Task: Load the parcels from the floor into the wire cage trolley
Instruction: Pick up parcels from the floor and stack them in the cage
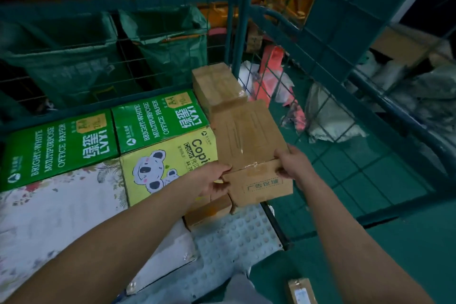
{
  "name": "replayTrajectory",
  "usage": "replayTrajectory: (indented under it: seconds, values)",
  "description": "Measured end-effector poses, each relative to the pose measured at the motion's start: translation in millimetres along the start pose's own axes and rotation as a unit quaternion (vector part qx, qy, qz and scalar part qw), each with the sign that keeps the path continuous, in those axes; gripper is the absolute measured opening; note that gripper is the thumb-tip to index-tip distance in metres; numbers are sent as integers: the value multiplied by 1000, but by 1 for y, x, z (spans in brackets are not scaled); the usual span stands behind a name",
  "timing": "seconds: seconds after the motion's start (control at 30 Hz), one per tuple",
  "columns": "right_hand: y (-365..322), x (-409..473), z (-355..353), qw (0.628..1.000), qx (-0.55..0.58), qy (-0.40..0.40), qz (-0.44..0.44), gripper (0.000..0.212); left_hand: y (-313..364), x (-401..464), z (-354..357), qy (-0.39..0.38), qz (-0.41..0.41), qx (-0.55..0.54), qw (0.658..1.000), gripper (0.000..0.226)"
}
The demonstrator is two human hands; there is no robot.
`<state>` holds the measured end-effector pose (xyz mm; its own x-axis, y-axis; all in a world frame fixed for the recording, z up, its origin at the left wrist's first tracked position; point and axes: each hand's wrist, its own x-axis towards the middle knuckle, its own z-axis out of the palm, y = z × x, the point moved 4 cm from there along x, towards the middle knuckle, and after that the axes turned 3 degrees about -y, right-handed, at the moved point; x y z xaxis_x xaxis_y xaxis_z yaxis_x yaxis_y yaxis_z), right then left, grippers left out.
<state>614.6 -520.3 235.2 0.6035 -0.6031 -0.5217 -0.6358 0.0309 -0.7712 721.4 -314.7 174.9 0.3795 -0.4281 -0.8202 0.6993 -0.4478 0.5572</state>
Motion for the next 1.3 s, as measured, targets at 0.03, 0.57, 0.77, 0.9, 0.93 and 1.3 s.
replayTrajectory:
  seconds: [0.03,0.57,0.77,0.9,0.93,1.3]
  values:
    - [0,12,-1,1000,-2,-9,2,23,3,7,2,8,-2,-9,1000,27]
    - [7,226,3,987,-132,-86,-32,59,70,151,59,82,55,-55,994,74]
    - [19,245,15,950,-286,-117,36,75,81,174,69,87,64,-22,994,83]
    - [19,257,18,927,-353,-129,2,75,89,179,66,137,77,-11,987,93]
    - [17,258,19,920,-371,-127,-1,74,91,180,67,142,79,-16,987,90]
    - [19,269,17,845,-519,-131,18,69,85,187,64,141,79,12,987,73]
